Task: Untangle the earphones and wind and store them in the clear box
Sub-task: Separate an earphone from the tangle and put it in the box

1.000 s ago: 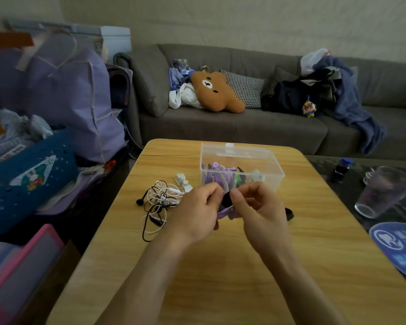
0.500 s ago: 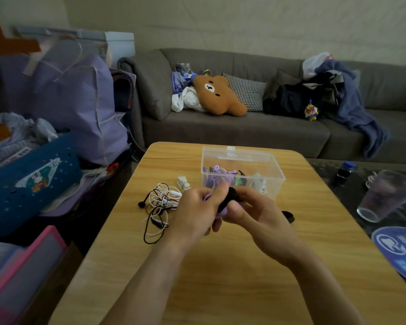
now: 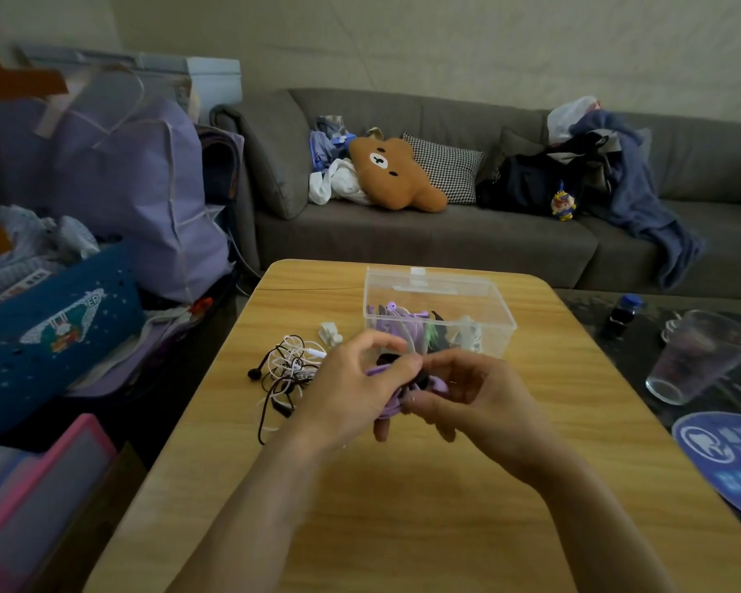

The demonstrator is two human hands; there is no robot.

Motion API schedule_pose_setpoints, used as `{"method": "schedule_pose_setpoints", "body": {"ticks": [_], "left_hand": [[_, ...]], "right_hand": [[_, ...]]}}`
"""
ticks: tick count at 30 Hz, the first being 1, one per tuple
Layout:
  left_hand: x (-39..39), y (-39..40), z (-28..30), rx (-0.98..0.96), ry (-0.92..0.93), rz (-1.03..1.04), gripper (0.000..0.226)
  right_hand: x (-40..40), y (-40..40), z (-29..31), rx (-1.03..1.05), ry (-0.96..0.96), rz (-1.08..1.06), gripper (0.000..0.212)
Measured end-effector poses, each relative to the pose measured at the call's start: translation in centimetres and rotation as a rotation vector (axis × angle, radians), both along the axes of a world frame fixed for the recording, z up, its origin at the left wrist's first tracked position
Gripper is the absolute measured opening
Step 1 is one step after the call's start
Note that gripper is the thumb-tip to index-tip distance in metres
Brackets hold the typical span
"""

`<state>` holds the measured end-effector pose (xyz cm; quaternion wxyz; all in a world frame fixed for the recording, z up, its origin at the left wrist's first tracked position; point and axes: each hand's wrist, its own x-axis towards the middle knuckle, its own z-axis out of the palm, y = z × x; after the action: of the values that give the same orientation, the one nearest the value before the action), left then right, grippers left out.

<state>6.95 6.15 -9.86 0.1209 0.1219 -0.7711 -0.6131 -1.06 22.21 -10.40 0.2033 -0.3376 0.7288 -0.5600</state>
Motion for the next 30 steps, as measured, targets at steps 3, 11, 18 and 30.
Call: {"method": "schedule_pose_setpoints", "body": {"ticks": [3, 11, 18, 30], "left_hand": [[-0.2, 0.5, -0.5, 0.001, 0.061, 0.075, 0.033], [-0.8, 0.4, -0.6, 0.052, 0.01, 0.065, 0.049], [-0.7, 0.0, -0.5, -0.076, 0.049, 0.013, 0.045], [-1.6, 0.4, -1.3, 0.131, 0.12, 0.257, 0.031]], "right_hand": [[0.5, -0.6, -0.1, -0.034, 0.02, -0.12, 0.034], [1.0, -1.3, 0.0, -0.161, 0.039, -0.339, 0.015], [0.9, -1.1, 0.1, -0.183, -0.077, -0.326, 0.018], [2.8, -2.7, -0.6, -0.28, 0.072, -0.446, 0.016]]}}
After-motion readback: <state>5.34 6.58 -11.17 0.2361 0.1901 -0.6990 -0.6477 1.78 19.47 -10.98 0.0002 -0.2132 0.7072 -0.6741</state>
